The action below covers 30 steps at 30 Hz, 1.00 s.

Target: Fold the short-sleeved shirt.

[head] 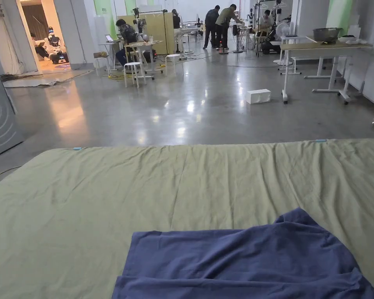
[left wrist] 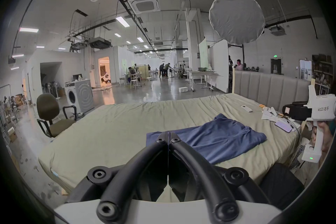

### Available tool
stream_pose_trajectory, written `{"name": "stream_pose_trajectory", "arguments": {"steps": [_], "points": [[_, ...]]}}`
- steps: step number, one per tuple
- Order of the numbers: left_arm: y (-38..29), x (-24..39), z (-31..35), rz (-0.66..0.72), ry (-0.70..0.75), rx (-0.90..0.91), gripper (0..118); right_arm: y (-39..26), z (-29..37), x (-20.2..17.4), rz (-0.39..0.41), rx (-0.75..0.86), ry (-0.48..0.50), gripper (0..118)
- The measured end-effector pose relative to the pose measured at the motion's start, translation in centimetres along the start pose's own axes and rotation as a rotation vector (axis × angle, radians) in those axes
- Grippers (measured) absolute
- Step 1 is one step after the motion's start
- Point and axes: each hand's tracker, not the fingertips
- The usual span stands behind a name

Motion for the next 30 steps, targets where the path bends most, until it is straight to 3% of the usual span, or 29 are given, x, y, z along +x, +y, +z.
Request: {"name": "stream_pose_trajectory", "arguments": {"steps": [7,13,18,23,24,25,27,28,30], "points": [[-0.6,-0.7,-0.7,0.006,-0.016,-0.049,0,0.5,0.3,-1.0,0.076,0.000,0.028,0],[-1.2,-1.3,-1.3,0.008,-0.030,-0.086,0,-0.2,0.0,-1.0,0.013,-0.009,0.061,0],[-1.1,-3.1,-4.3,-0.111,-0.006,-0.140,0,-0.5,-0.1,-0.6,0.010,-0.042,0.070,0],[-2.0,-6.7,-8.9,0.082,-0.063,-0.226,2,-2.0,0.2,0.2,-0.007,-0.059,0.070,0],[-2.7,-7.4,-10.3,0.126,-0.067,-0.261,12,-1.9,0.3,0.2,-0.015,-0.067,0.065,0],[-3.3,-7.7,-11.7,0.150,-0.069,-0.300,35,-2.1,0.3,0.3,-0.022,-0.075,0.061,0],[-5.0,-8.2,-14.2,0.176,-0.039,-0.387,69,-2.5,0.1,0.5,-0.038,-0.091,0.055,0],[-5.9,-8.4,-15.5,0.180,-0.019,-0.411,75,-2.2,0.2,0.6,-0.044,-0.098,0.052,0],[-8.4,-9.2,-18.2,0.207,-0.033,-0.471,75,-2.3,0.2,0.7,-0.046,-0.106,0.047,0]]}}
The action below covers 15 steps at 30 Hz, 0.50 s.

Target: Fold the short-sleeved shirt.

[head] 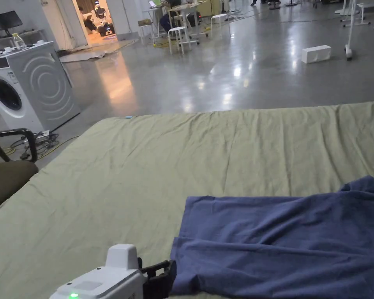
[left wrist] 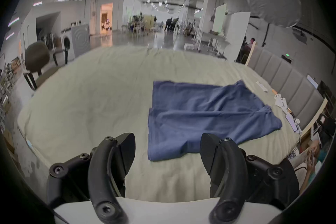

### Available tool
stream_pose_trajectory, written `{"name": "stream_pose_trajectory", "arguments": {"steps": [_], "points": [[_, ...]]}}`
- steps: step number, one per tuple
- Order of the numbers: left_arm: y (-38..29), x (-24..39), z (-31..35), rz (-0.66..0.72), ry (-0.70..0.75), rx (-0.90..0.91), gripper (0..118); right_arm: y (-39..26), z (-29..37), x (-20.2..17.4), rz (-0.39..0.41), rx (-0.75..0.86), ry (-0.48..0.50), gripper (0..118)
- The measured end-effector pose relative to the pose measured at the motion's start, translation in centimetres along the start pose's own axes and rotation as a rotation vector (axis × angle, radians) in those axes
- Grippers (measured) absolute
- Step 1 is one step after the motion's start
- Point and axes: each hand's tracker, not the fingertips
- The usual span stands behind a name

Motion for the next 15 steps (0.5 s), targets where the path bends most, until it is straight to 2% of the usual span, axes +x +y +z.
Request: {"name": "stream_pose_trajectory", "arguments": {"steps": [3,8,11,12,14,15], "points": [[-0.6,-0.5,-4.7,0.033,0.028,-0.100,75,0.1,0.0,0.1,0.001,-0.019,-0.017,0],[-1.7,-0.9,-11.0,-0.021,0.109,-0.256,73,-0.3,0.1,0.6,-0.005,-0.042,-0.037,0],[-2.1,-0.4,-12.1,-0.009,0.068,-0.276,61,-0.6,0.2,1.0,0.005,-0.055,-0.049,0],[-2.3,0.1,-12.4,-0.024,0.068,-0.282,61,-0.8,0.1,1.2,0.001,-0.059,-0.052,0],[-2.8,1.2,-12.7,-0.126,0.123,-0.271,53,-1.1,-0.2,1.6,-0.041,-0.075,-0.047,0],[-2.8,2.0,-12.4,-0.120,0.124,-0.274,46,-1.2,-0.4,1.9,-0.072,-0.079,-0.042,0]]}}
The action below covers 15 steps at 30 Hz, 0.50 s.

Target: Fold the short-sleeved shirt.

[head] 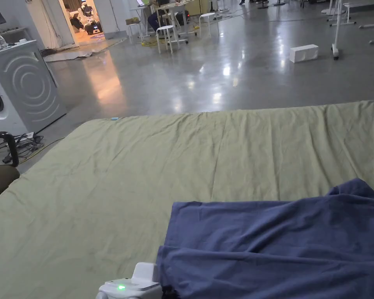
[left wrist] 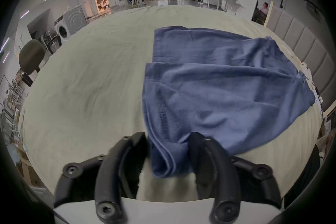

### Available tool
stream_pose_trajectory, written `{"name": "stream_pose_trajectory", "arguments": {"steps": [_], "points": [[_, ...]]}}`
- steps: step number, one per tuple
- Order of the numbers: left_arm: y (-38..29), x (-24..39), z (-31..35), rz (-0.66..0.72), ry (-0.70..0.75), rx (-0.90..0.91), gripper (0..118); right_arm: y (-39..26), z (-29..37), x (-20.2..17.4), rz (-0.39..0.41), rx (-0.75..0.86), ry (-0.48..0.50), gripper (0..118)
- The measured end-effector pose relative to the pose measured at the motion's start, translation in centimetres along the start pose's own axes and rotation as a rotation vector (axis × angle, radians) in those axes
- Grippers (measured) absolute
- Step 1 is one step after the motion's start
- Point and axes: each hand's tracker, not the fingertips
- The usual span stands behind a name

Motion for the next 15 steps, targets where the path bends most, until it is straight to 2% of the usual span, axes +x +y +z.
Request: {"name": "stream_pose_trajectory", "arguments": {"steps": [2,3,6,7,8,9,10,11,12,13,14,15], "points": [[0.4,0.8,0.5,0.010,-0.004,-0.004,18,-0.2,-0.2,0.4,-0.022,-0.004,-0.001,0],[0.5,1.2,0.6,-0.035,0.003,-0.013,12,-0.3,-0.3,0.6,-0.028,-0.005,-0.003,0],[0.8,2.2,-0.6,-0.114,0.008,-0.071,12,-0.1,-1.1,1.6,-0.033,-0.011,-0.003,0],[1.1,2.2,-1.0,-0.116,0.003,-0.094,12,0.1,-1.7,2.1,-0.033,-0.013,-0.004,6],[1.4,1.7,-2.0,-0.126,-0.003,-0.125,11,0.2,-2.6,2.8,-0.032,-0.013,-0.009,20],[1.9,1.6,-2.2,-0.143,-0.008,-0.147,11,0.3,-3.7,3.8,-0.046,-0.023,-0.026,42],[2.2,1.8,-2.3,-0.176,-0.009,-0.168,11,0.2,-5.1,5.0,-0.086,-0.056,-0.062,70],[2.3,2.1,-2.3,-0.234,-0.005,-0.174,11,0.1,-6.7,6.1,-0.130,-0.112,-0.093,83],[2.2,2.5,-2.3,-0.295,0.004,-0.175,11,-0.1,-8.4,7.5,-0.172,-0.164,-0.122,88],[2.1,2.8,-2.4,-0.333,0.015,-0.173,11,-0.5,-10.0,8.8,-0.197,-0.202,-0.141,88],[2.1,3.0,-2.5,-0.349,0.023,-0.175,11,-0.8,-11.5,10.0,-0.195,-0.232,-0.130,88],[2.1,3.1,-2.6,-0.336,0.023,-0.175,11,-1.0,-13.1,10.9,-0.130,-0.257,-0.115,88]]}}
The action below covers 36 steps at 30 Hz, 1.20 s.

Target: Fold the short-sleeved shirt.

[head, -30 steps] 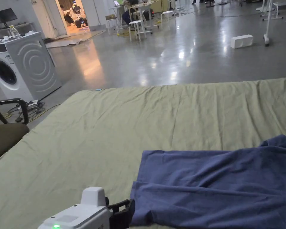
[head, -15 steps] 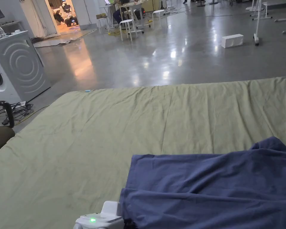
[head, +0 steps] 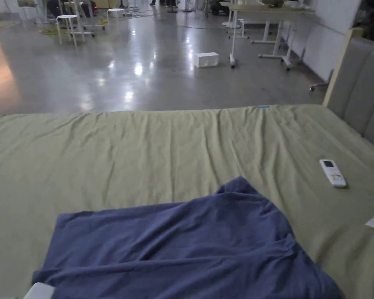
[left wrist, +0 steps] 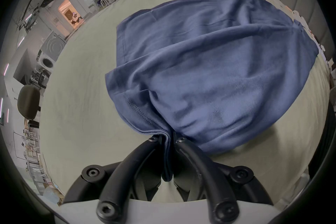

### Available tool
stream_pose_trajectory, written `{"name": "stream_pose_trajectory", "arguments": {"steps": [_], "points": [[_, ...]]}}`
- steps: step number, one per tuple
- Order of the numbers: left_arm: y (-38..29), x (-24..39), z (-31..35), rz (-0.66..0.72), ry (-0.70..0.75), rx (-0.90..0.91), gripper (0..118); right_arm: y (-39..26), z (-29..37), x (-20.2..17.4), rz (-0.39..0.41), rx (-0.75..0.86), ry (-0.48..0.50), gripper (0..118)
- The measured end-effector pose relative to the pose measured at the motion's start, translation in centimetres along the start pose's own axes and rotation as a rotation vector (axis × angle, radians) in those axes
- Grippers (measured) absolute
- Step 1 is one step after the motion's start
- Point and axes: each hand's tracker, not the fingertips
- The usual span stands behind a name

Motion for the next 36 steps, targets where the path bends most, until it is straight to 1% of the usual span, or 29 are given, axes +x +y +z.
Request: {"name": "stream_pose_trajectory", "arguments": {"steps": [1,2,4,6,7,9,10,11,12,13,15,16,17,18,19,20,21,22,23,25,27,28,29,31,32,34,36], "points": [[0.2,0.5,0.3,0.004,0.000,-0.002,11,0.3,-1.4,0.4,0.060,-0.007,-0.022,88],[0.2,0.5,0.4,0.006,0.001,-0.004,11,0.8,-2.8,0.8,0.073,-0.032,-0.035,88],[0.1,0.5,0.4,0.012,-0.001,-0.002,11,1.5,-6.1,2.4,0.012,-0.076,-0.072,88],[-0.2,0.4,0.7,0.015,-0.003,0.013,11,2.3,-9.3,3.8,-0.008,-0.103,-0.056,88],[-0.4,0.5,0.7,0.023,-0.003,0.023,11,2.5,-10.9,4.4,-0.036,-0.138,-0.085,88],[-0.4,0.6,1.1,0.028,-0.001,0.032,11,2.9,-12.9,5.2,-0.088,-0.157,-0.144,88],[-0.3,0.7,1.2,0.033,0.001,0.035,11,2.9,-13.6,5.3,-0.086,-0.152,-0.141,85],[-0.4,0.9,1.2,0.036,0.005,0.037,11,2.7,-13.8,5.0,-0.080,-0.146,-0.130,84],[-0.4,1.0,1.2,0.036,0.010,0.040,11,2.2,-13.6,4.2,-0.042,-0.129,-0.155,81],[-0.3,1.3,1.6,0.032,0.015,0.044,11,1.9,-13.2,3.4,0.030,-0.115,-0.170,68],[-0.5,1.5,1.8,0.029,0.021,0.054,11,1.5,-12.4,2.1,0.128,-0.115,-0.152,46],[-0.6,1.6,1.9,0.029,0.023,0.060,11,1.2,-11.7,0.8,0.175,-0.121,-0.139,32],[-0.7,1.2,1.9,0.033,0.023,0.065,11,1.1,-11.6,0.5,0.206,-0.137,-0.124,26],[-0.7,1.0,2.0,0.041,0.017,0.070,11,1.2,-11.6,0.6,0.212,-0.137,-0.127,22],[-0.6,0.7,2.2,0.050,0.011,0.073,9,1.4,-11.4,1.1,0.189,-0.133,-0.128,12],[-0.8,0.4,2.6,0.059,-0.013,0.087,8,1.8,-11.1,1.6,0.133,-0.121,-0.118,10],[-1.5,-1.1,2.6,0.045,-0.030,0.138,8,2.1,-10.3,2.2,0.054,-0.091,-0.109,9],[-2.1,-1.7,3.1,0.034,-0.009,0.162,8,2.4,-9.3,2.5,0.005,-0.059,-0.092,9],[-2.6,-1.9,4.0,0.035,0.037,0.186,8,2.6,-8.2,2.4,-0.001,-0.031,-0.098,7],[-3.4,-2.3,6.3,0.071,0.021,0.242,8,3.0,-6.0,1.7,0.080,0.021,-0.099,7],[-4.1,-2.7,7.9,0.125,-0.009,0.251,8,2.9,-4.2,0.8,0.141,0.024,-0.127,7],[-4.7,-2.9,8.8,0.144,-0.014,0.264,8,2.4,-3.9,0.7,0.155,0.014,-0.160,7],[-5.6,-3.3,9.0,0.172,-0.027,0.258,8,1.9,-3.0,0.6,0.148,0.031,-0.193,7],[-8.0,-4.0,10.0,0.237,-0.077,0.255,8,0.5,-0.9,1.0,0.095,0.039,-0.191,7],[-9.2,-4.3,10.4,0.260,-0.095,0.245,8,0.2,1.0,0.1,0.053,0.035,-0.186,7],[-12.2,-4.6,10.5,0.304,-0.125,0.219,8,-1.8,3.0,0.6,-0.008,0.015,-0.164,7],[-14.4,-4.7,10.7,0.331,-0.146,0.217,8,-3.4,4.1,0.4,0.012,-0.001,-0.167,7]]}}
